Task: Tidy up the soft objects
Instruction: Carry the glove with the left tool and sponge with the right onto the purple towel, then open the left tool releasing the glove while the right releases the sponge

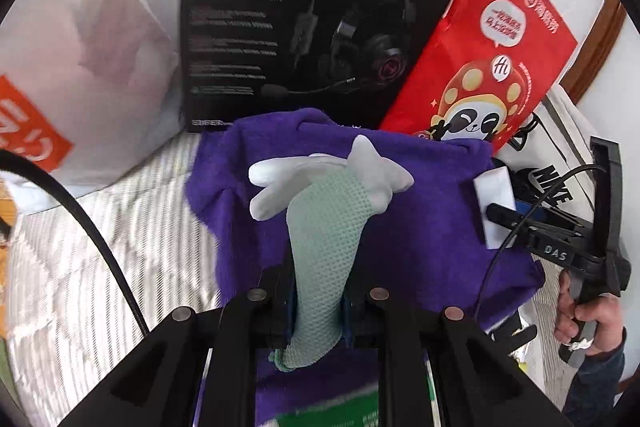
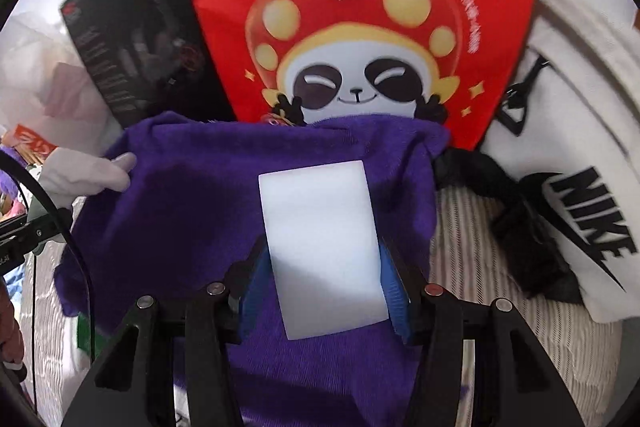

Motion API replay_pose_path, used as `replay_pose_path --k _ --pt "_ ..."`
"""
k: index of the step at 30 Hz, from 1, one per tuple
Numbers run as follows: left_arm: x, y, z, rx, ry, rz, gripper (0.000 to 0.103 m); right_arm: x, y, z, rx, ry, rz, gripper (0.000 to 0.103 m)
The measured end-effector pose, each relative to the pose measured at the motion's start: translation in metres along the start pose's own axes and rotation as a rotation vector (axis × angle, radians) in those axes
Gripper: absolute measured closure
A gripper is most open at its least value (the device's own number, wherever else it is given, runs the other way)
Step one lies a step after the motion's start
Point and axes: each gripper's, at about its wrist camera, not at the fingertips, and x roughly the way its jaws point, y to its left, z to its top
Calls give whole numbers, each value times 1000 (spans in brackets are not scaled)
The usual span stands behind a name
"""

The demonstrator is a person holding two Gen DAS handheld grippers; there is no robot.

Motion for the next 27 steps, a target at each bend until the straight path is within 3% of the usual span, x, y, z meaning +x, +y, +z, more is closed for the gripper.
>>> replay_pose_path --k 10,18,20,22,25,27 --pt "52 5 15 -3 45 54 86 38 -1 13 -25 40 -11 51" --pt "67 -1 13 12 72 79 83 51 -4 10 -33 84 17 51" --pt "67 -4 13 15 82 82 76 50 -5 9 -34 90 28 40" --pt "63 -5 12 10 81 79 61 50 -5 7 -31 100 45 24" --pt "54 -8 9 9 66 44 39 45 -2 2 -39 101 45 23" --pt "48 -14 6 16 64 42 33 37 0 -2 -41 100 51 22"
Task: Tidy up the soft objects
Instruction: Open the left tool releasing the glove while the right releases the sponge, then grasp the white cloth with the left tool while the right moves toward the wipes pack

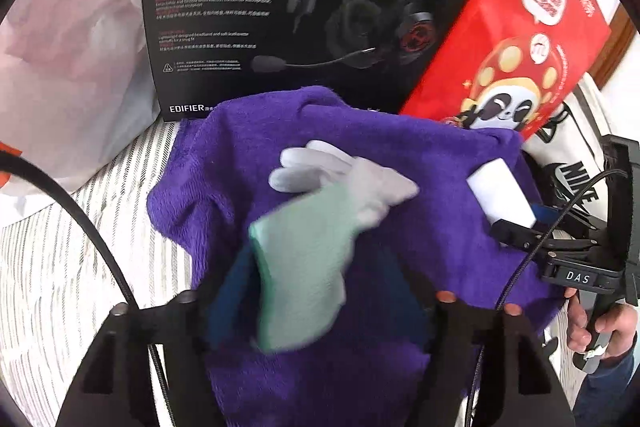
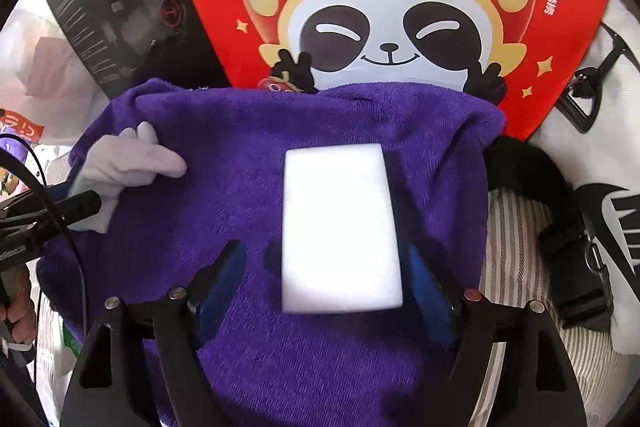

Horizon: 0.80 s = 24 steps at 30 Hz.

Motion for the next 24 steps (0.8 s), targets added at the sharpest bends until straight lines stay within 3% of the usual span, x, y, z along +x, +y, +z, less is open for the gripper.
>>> replay_pose_path --k 3,11,15,24 --pt "-9 -8 -7 25 4 42 31 -12 4 -7 7 -21 2 15" --pt "-52 -13 -32 51 -19 55 31 -64 10 -33 22 -76 -6 15" --pt "-76 -17 -58 82 -30 47 29 -98 16 -59 36 -109 -4 15" --pt "-102 -15 -126 98 2 -11 27 -129 44 -112 38 -124 7 15"
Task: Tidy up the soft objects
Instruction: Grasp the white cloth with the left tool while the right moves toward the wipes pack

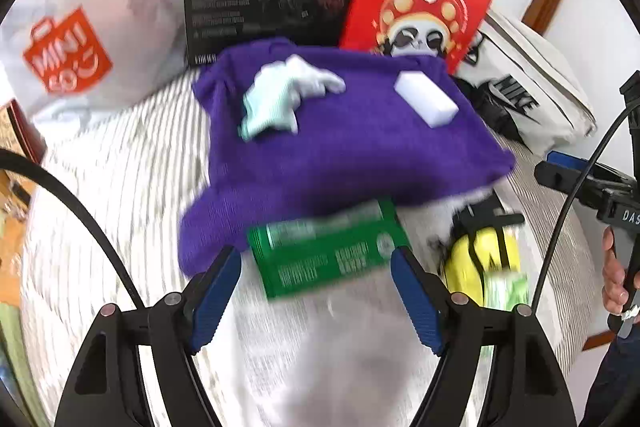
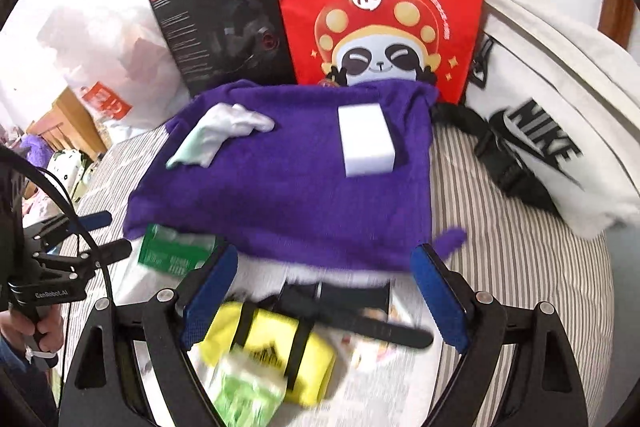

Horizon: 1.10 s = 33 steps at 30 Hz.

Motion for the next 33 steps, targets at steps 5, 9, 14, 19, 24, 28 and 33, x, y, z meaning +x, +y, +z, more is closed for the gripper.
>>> replay_pose_path --k 5,9,14,19,24,28,33 --pt "3 -4 -40 1 43 -30 27 -14 -3 -32 15 17 -2 15" --pt "9 -15 -65 31 76 -39 27 -22 -6 -57 35 36 -5 15" --pt "10 -27 -85 94 53 42 28 -30 -13 -81 73 51 -12 15" --pt "-6 -20 -90 47 24 -5 40 -37 -19 -97 103 53 -8 15" --pt "-23 -8 -91 -2 -9 -85 73 -39 -22 -103 119 53 -2 15" --pt "-15 -7 -95 4 18 -60 77 -34 -23 -106 127 67 -1 15" --pt "-6 1 -96 -51 39 -125 77 -30 -23 -109 128 82 -1 15"
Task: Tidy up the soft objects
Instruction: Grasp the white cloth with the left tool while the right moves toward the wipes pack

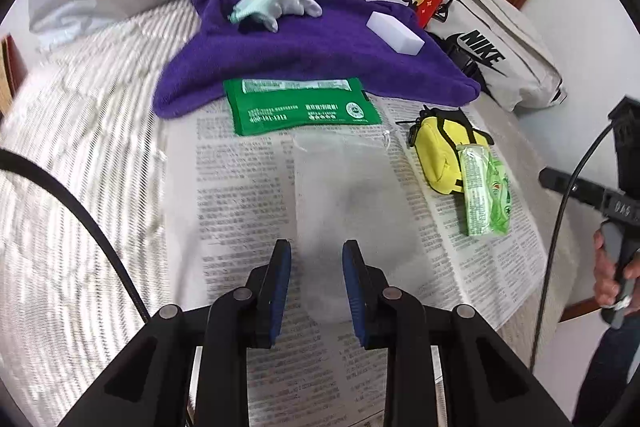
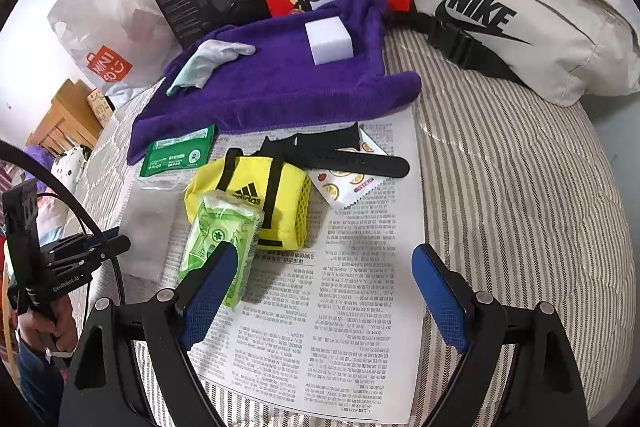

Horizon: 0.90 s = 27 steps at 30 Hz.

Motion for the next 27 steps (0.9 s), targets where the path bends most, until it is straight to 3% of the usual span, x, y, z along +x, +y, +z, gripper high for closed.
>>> replay_pose_path --k 2,3,6,17,22,27 --pt "1 1 1 -3 -5 7 84 2 -1 -1 3 5 -3 15" --pt "-1 1 1 -4 -11 10 94 4 -1 -2 5 10 -5 15" --pt "-14 1 3 -7 -50 1 96 5 -2 -2 8 19 -5 15" --pt "-54 1 15 5 -121 17 96 14 7 -3 -15 37 13 15" --pt "-51 1 9 15 -90 -17 96 18 10 -5 -24 50 15 15" --pt "-34 -23 3 76 -45 -49 95 21 13 -6 -25 57 20 15"
